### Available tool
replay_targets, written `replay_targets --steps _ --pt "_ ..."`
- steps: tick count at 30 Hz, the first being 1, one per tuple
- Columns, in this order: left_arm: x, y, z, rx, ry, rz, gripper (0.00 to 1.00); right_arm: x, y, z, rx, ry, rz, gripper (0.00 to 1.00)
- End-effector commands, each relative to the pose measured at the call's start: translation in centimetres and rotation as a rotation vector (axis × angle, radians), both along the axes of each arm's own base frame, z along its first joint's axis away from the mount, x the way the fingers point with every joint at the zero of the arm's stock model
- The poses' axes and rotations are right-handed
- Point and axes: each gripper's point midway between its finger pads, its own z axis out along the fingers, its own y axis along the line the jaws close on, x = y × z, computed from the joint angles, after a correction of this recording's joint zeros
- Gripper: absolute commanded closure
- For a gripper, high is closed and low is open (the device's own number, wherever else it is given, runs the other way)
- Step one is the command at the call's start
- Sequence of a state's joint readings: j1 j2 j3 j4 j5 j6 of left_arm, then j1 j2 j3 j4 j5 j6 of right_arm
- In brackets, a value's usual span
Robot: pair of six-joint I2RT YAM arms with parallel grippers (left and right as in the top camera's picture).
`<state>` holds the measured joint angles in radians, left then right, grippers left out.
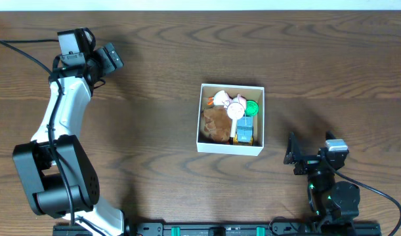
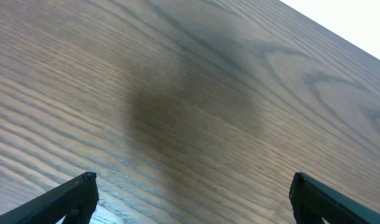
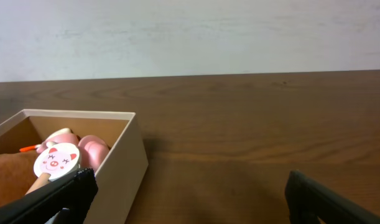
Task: Pack container
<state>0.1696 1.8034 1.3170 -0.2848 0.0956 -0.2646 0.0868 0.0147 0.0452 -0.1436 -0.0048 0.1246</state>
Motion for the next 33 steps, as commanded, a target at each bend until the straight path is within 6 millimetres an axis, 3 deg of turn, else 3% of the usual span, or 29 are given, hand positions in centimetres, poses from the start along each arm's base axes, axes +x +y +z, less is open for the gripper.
replay_targets --steps 1,12,14,17,20,26,33 --pt "-0.1 0.7 0.0 0.027 0.008 0.021 0.02 0.0 -0.3 -0.2 -0.01 -0.003 -0.011 0.01" --pt "-0.2 0.3 0.3 0.073 0.015 -0.054 0.02 0.0 -0.3 -0.2 -0.01 -0.003 -0.011 0.01" --pt "-0.3 -0.4 1.6 0.13 -0.004 -0.168 0.02 0.0 -0.3 -0.2 -0.01 -0.003 -0.01 0.01" --pt "-1.7 -0.6 5.3 0.21 -0.046 -0.251 0.02 0.0 -0.3 -0.2 -0.01 -0.003 -0.011 0.01" --pt "-4.3 -1.0 10.0 0.239 -0.099 -0.256 0.02 0.0 -0.3 -0.2 -0.01 -0.003 -0.011 0.01" --pt "-13.0 -2.6 18.6 0.269 -0.21 -0.243 0.02 0.0 -0.3 -0.2 -0.01 -0.003 -0.011 0.01" --pt "-21.8 -4.1 24.3 0.314 -0.353 -0.226 0.02 0.0 -0.3 -0.2 -0.01 -0.003 -0.011 0.01"
